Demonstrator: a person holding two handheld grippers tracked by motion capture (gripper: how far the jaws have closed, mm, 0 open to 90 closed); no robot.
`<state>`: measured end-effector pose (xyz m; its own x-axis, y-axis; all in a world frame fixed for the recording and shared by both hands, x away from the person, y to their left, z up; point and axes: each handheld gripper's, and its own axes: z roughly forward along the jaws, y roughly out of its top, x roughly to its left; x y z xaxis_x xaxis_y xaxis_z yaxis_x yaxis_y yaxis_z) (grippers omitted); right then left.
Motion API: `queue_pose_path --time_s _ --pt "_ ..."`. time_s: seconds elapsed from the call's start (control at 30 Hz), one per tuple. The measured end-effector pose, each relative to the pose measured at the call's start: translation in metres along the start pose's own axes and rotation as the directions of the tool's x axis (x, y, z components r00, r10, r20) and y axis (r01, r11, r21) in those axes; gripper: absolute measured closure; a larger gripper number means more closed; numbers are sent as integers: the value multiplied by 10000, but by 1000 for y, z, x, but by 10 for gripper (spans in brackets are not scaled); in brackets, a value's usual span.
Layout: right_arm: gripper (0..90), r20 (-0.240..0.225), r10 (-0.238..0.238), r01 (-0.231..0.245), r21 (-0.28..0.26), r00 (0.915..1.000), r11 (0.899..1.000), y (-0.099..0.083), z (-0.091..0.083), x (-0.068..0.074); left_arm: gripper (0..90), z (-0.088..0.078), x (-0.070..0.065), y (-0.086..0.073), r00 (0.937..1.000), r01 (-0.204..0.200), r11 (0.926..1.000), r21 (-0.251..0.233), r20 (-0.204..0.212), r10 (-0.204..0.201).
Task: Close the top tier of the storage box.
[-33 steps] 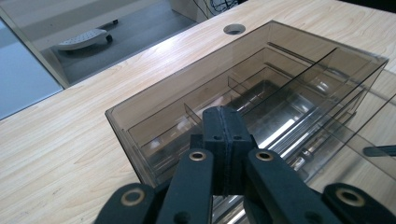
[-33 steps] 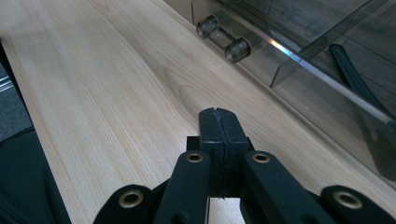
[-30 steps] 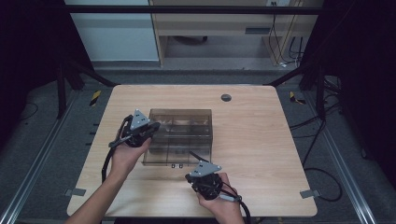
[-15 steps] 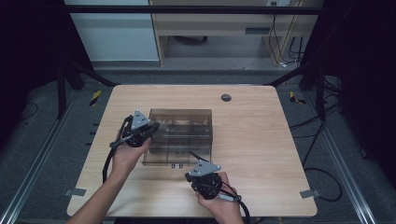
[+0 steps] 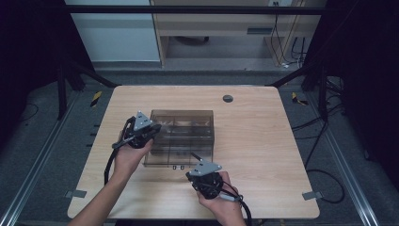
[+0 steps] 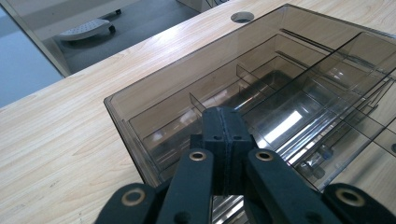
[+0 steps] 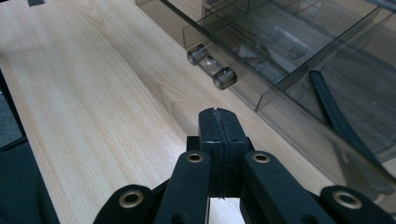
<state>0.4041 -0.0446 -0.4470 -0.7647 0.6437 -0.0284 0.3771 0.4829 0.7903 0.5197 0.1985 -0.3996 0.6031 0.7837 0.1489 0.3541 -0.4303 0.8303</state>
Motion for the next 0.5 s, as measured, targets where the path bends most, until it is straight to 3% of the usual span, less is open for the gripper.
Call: queue_pose_path --time_s 0.5 --pt "900 140 -112 112 1 9998 9999 6 2 -3 894 4 0 -2 9999 116 9998 191 19 -116"
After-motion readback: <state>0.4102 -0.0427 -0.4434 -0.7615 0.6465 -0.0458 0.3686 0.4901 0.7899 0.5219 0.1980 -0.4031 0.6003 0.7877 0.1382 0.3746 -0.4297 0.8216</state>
